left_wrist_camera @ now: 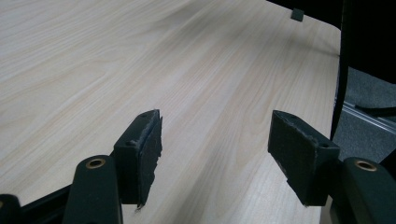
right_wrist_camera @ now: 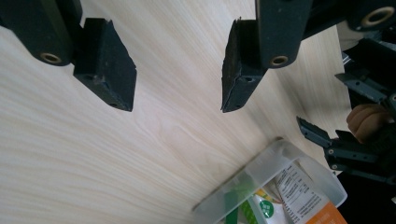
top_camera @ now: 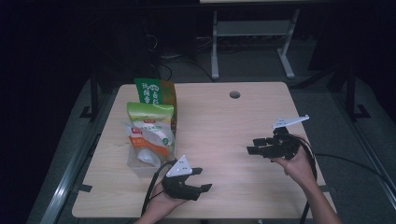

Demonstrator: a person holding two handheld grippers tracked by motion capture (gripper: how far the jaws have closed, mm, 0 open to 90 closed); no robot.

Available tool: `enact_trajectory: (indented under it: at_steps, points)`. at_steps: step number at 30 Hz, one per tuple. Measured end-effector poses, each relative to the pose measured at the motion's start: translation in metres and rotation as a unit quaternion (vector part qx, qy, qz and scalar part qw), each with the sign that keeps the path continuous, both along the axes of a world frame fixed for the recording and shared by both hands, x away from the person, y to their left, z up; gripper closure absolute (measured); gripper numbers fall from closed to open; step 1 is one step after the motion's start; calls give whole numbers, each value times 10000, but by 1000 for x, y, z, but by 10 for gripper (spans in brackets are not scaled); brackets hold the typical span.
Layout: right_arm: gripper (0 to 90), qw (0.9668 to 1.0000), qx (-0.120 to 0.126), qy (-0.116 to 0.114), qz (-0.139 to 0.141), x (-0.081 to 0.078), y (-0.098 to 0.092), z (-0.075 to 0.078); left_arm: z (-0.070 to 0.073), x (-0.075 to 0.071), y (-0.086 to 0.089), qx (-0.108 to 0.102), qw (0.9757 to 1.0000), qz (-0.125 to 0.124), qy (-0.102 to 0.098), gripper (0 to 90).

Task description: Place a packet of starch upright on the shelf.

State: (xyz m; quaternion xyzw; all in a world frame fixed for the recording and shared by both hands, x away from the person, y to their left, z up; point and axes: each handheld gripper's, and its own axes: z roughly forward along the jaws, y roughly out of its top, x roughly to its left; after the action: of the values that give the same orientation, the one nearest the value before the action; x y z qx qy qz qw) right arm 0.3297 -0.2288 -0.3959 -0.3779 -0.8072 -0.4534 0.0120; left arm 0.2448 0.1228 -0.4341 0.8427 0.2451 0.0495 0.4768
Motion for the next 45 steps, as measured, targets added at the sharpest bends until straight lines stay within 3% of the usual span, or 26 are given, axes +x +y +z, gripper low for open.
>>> enact_trajectory:
  at_steps: [28, 45]
  points:
    - [427, 9981, 284, 324, -432, -41, -44, -44, -1, 2, 2, 47, 10000, 52, 17, 340]
    - [412, 9975, 385, 231, -539, -69, -57, -55, -3, 2, 3, 74, 10000, 44, 27, 339]
